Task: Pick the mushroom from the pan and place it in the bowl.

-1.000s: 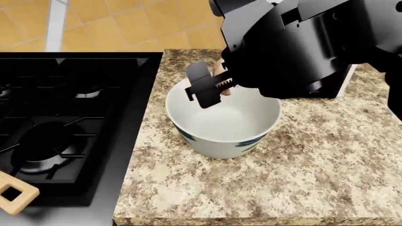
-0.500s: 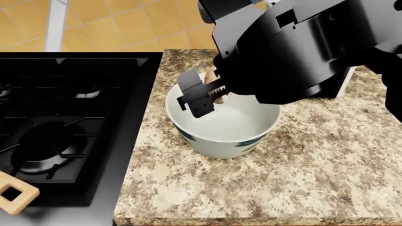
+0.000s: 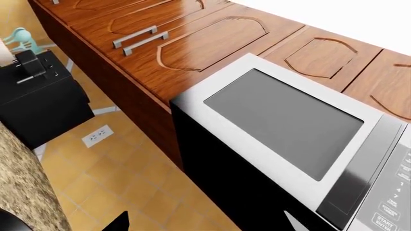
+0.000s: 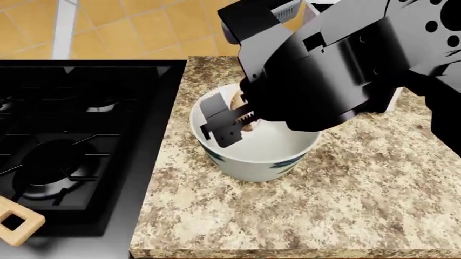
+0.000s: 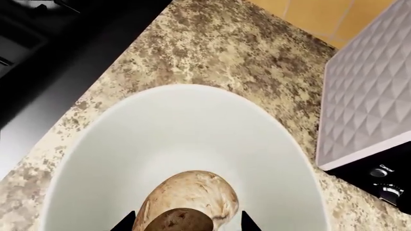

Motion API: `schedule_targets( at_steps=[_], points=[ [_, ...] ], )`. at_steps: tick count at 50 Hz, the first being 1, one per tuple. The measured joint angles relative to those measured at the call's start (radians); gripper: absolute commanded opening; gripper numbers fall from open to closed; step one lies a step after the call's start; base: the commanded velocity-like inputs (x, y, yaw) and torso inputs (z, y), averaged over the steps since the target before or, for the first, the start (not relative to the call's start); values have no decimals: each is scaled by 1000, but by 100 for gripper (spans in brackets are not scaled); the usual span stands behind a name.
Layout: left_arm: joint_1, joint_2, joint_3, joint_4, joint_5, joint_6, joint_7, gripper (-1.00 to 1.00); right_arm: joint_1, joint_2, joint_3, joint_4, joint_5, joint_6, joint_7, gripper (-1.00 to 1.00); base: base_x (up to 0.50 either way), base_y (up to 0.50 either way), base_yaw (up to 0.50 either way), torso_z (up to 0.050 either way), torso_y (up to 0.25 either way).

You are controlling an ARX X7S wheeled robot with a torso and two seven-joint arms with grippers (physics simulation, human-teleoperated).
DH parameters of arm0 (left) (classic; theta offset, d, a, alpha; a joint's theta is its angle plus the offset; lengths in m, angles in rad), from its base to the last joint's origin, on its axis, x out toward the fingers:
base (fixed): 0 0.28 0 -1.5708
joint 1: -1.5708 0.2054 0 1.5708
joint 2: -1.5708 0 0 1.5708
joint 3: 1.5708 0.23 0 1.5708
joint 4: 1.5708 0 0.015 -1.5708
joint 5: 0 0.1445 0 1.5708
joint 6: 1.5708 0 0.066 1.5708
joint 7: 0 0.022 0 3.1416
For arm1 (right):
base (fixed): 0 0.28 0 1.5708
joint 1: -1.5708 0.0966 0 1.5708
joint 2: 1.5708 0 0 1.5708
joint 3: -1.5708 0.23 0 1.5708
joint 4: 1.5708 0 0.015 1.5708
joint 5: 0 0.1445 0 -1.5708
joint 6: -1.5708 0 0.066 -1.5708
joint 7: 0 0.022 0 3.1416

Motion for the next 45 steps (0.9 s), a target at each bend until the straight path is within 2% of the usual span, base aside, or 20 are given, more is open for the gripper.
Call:
schedule_targets(
  at_steps=[35,36,45],
  points=[
    [-1,3,1,-5,1,2,7,100,-43,2,-38,6,-37,-6,-38,-100,0,0,0,0,0],
    [-1,3,2,-5,1,2,7,100,-43,2,-39,6,-37,-6,-39,100,0,0,0,0,0],
    [-5,4,5,-7,4,1,8,100,-37,5,-44,13,-46,1,-45,100,0,0,0,0,0]
  ],
)
